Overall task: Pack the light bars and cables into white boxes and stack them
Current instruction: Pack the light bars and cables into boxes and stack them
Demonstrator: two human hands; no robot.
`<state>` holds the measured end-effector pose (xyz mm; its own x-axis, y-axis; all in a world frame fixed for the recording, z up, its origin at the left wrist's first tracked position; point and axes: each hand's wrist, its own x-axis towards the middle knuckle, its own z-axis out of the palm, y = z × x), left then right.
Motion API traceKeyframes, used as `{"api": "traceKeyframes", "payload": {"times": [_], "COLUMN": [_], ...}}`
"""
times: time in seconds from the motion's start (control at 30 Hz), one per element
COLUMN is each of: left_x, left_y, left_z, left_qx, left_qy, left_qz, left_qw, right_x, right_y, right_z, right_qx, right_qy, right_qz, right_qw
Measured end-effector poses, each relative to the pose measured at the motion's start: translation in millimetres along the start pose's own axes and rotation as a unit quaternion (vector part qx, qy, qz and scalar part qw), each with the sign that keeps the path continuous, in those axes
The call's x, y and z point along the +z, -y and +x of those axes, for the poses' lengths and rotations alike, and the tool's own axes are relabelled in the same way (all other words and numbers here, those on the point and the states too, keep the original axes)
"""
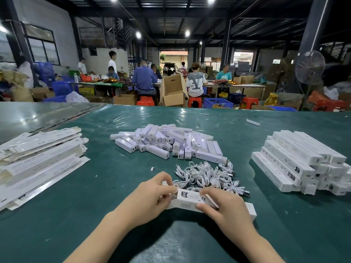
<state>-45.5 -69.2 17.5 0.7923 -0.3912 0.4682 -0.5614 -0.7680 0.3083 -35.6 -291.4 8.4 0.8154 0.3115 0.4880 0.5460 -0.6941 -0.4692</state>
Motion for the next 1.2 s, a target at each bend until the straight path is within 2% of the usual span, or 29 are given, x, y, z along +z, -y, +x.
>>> {"api": "traceKeyframes", "payload": {"times": [0.13, 0.3, 0.43, 0.53, 0.7, 0.77, 0.87, 0.93, 1.1, 1.2], "left_x": [-5.1, -8.8, -2.6, 1.8, 6.5, 8.4, 12.2, 14.5, 16.3, 16.1], "left_y": [-0.6, -8.2, -7.0, -10.0, -12.9, -16.2, -22.2, -26.4, -25.2, -20.3], "left_z": [-0.5, 1.1, -1.9, -2.1, 1.0, 2.2, 3.7, 5.7, 4.3, 1.3], "left_qx": [-0.001, 0.040, -0.019, -0.067, -0.157, -0.181, -0.228, -0.229, -0.233, -0.233], "left_qy": [0.035, 0.020, -0.001, -0.039, -0.052, -0.081, -0.132, -0.149, -0.179, -0.155], "left_qz": [-0.001, 0.008, 0.012, -0.070, -0.213, -0.219, -0.286, -0.314, -0.303, -0.299], "left_qw": [0.999, 0.999, 1.000, 0.995, 0.963, 0.955, 0.921, 0.909, 0.907, 0.912], "right_x": [1.8, 2.7, 2.7, 2.0, -0.4, 0.1, 0.0, -1.1, -0.1, 0.5], "right_y": [-1.4, -2.5, -0.4, 1.1, -0.1, 1.7, 4.1, 2.6, 0.3, 1.5], "right_z": [-1.3, -1.3, -2.0, -2.7, -1.5, -1.0, -0.2, 1.2, 0.5, -0.8], "right_qx": [-0.018, -0.034, -0.070, -0.067, -0.055, -0.064, -0.053, -0.038, -0.023, -0.041], "right_qy": [0.023, 0.018, 0.022, 0.010, -0.012, -0.025, -0.054, -0.063, -0.047, -0.019], "right_qz": [-0.023, -0.018, -0.041, -0.032, -0.026, -0.035, -0.018, 0.005, 0.019, 0.005], "right_qw": [0.999, 0.999, 0.996, 0.997, 0.998, 0.997, 0.997, 0.997, 0.998, 0.999]}}
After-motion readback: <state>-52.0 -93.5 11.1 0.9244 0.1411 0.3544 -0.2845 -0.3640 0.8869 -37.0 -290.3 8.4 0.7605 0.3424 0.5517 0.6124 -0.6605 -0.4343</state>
